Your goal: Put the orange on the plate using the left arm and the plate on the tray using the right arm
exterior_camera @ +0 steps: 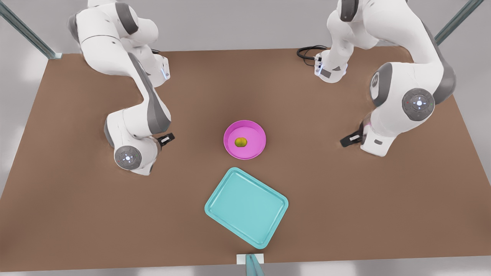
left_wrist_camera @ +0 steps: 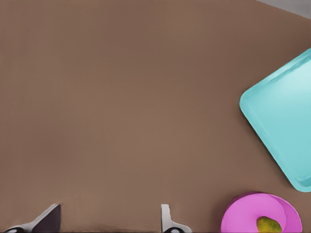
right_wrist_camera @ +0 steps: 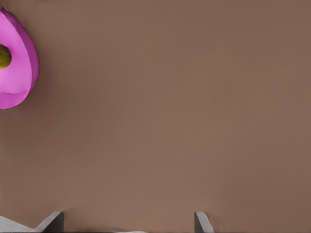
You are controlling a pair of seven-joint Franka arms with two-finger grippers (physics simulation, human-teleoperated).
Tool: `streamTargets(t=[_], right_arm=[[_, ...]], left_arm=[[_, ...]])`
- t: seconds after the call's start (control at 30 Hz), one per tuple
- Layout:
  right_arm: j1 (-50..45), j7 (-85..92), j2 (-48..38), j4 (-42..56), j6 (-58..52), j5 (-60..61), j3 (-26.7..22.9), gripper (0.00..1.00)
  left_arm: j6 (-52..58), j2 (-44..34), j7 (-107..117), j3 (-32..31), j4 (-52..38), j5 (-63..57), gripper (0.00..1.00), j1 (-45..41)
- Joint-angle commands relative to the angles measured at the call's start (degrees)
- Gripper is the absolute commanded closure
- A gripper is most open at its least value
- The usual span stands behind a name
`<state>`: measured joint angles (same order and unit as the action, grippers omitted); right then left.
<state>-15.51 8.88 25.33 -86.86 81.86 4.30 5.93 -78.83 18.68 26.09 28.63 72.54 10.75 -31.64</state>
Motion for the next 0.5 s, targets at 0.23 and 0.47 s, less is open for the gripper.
streamTargets(t=[0.23, 0.47], right_arm=[[-12.36, -21.46, -1.42, -24.50, 46.11, 23.30, 0.93, 0.00], [-12.18, -21.28, 3.41, -23.53, 49.36, 24.01, 0.93, 0.00]], left_arm=[[-0.54, -10.15, -19.85, -33.81, 10.51, -11.81, 0.00, 29.35], [-2.64, -10.07, -20.29, -33.73, 10.78, -11.28, 0.00, 29.27]])
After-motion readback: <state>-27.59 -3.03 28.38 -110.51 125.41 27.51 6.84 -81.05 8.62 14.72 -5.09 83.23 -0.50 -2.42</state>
